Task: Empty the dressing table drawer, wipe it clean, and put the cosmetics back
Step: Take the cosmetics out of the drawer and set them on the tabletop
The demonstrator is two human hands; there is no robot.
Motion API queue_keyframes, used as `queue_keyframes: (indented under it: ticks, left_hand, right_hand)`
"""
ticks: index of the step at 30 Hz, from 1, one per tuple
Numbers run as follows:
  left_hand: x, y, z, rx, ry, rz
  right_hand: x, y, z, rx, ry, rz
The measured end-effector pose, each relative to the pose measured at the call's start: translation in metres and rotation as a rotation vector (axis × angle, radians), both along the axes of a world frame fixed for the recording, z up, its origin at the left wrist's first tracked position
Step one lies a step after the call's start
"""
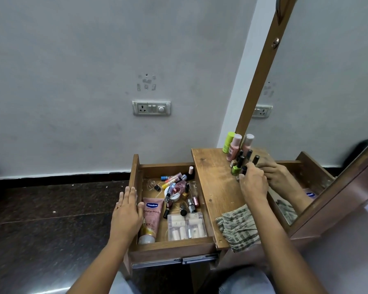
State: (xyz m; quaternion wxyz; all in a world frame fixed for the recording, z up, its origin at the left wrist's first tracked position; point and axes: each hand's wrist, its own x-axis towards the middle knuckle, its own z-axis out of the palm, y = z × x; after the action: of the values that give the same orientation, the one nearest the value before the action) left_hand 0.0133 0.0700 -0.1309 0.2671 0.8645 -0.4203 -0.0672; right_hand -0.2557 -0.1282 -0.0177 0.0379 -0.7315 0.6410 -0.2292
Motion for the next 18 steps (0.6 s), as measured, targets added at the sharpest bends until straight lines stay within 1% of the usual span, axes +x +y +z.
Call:
queue_keyframes:
  ticks: [2, 4, 6, 7, 8, 9, 11, 13, 14, 16, 18]
  left_hand:
    - [-0.001, 0.000, 0.000, -0.002, 0.001, 0.000]
    - [0.000, 0.000, 0.000, -0.001, -0.001, 0.000]
    - [0.000, 0.000, 0.001, 0.006, -0.003, -0.003]
    - [0.001, 0.000, 0.001, 0.010, -0.004, -0.004]
    - [0.000, 0.000, 0.002, 0.012, -0.004, -0.004]
    - [0.000, 0.000, 0.003, 0.010, -0.002, -0.004]
    - [0.000, 0.001, 0.004, 0.005, 0.002, -0.008]
    - [-0.001, 0.002, 0.006, 0.000, 0.008, -0.009]
    - [-0.001, 0.002, 0.006, -0.001, 0.008, -0.009]
    - [-0.001, 0.002, 0.006, 0.000, 0.013, -0.010]
    - [-0.001, 0.002, 0.005, -0.004, 0.020, -0.010]
  right_hand:
    - [0.002, 0.004, 0.003, -0.031, 0.017, -0.009]
    - [0.008, 0.013, 0.007, -0.160, 0.002, 0.024]
    - [0.019, 0.029, 0.013, -0.323, -0.085, 0.156]
    - [0.029, 0.038, 0.013, -0.344, -0.136, 0.249]
    - [0.039, 0.047, 0.014, -0.315, -0.175, 0.351]
    - [0.050, 0.054, 0.012, -0.238, -0.196, 0.444]
    - [0.074, 0.067, 0.004, -0.011, -0.199, 0.567]
    - [0.096, 0.076, -0.011, 0.203, -0.115, 0.628]
    - [0.107, 0.079, -0.021, 0.272, -0.053, 0.646]
    - [0.122, 0.080, -0.043, 0.330, 0.065, 0.657]
    - [0.133, 0.076, -0.064, 0.339, 0.144, 0.635]
